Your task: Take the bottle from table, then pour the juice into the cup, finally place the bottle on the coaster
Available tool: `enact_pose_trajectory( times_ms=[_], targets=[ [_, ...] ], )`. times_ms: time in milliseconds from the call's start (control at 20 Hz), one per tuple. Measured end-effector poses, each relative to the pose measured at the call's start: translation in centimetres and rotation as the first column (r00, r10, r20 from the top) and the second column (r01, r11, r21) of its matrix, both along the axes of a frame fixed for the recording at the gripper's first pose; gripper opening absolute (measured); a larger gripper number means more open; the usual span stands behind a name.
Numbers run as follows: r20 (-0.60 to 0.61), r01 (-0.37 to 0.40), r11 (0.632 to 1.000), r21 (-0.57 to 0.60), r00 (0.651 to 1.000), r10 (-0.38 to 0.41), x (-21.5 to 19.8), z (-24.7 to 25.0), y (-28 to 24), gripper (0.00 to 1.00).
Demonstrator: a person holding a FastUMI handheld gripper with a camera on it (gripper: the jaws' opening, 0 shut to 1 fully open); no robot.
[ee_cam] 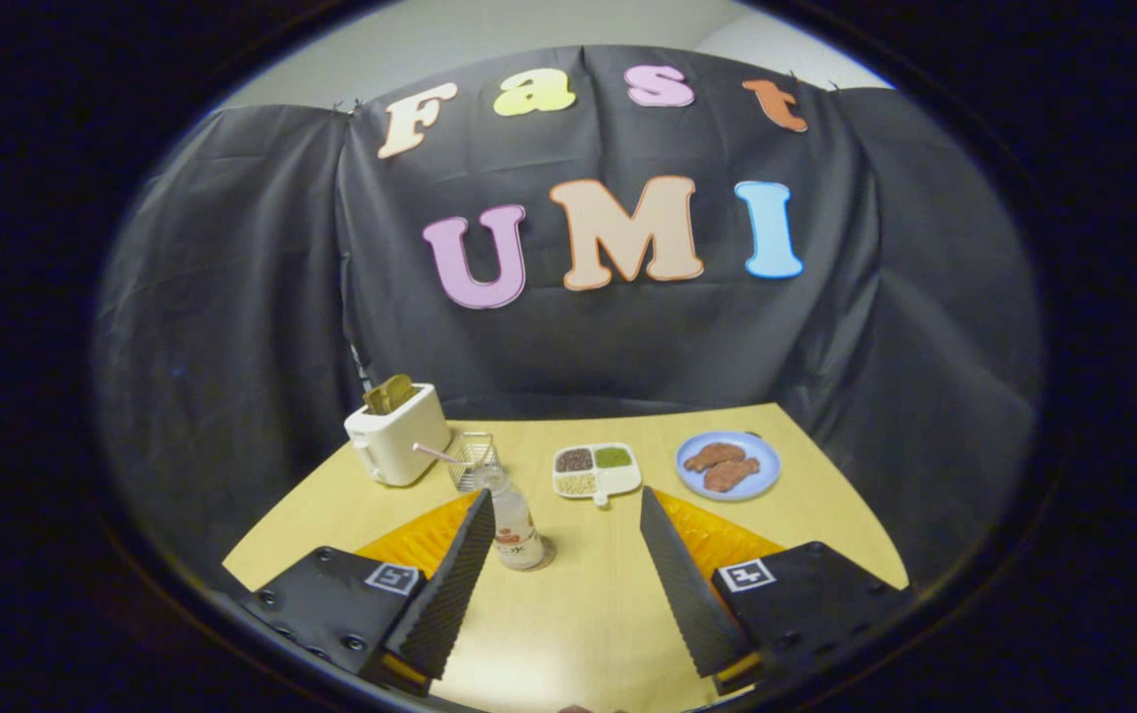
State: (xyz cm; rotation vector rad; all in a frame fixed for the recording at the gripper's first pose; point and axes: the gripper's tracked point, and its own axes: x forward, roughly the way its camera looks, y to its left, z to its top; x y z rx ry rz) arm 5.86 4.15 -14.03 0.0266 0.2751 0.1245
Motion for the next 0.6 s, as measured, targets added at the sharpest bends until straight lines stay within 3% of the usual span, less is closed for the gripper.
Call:
enact_pose_trajectory(
  times_ms=[200, 600],
  targets=[
    [0.038, 0.046, 0.999, -0.025, 0.998, -0.045, -1.4, 3.0, -2.8, 0.93],
    [0.042, 0.097, 0.995, -0.032, 0.995, -0.096, -3.6, 3.4, -6.9, 0.93]
  ],
)
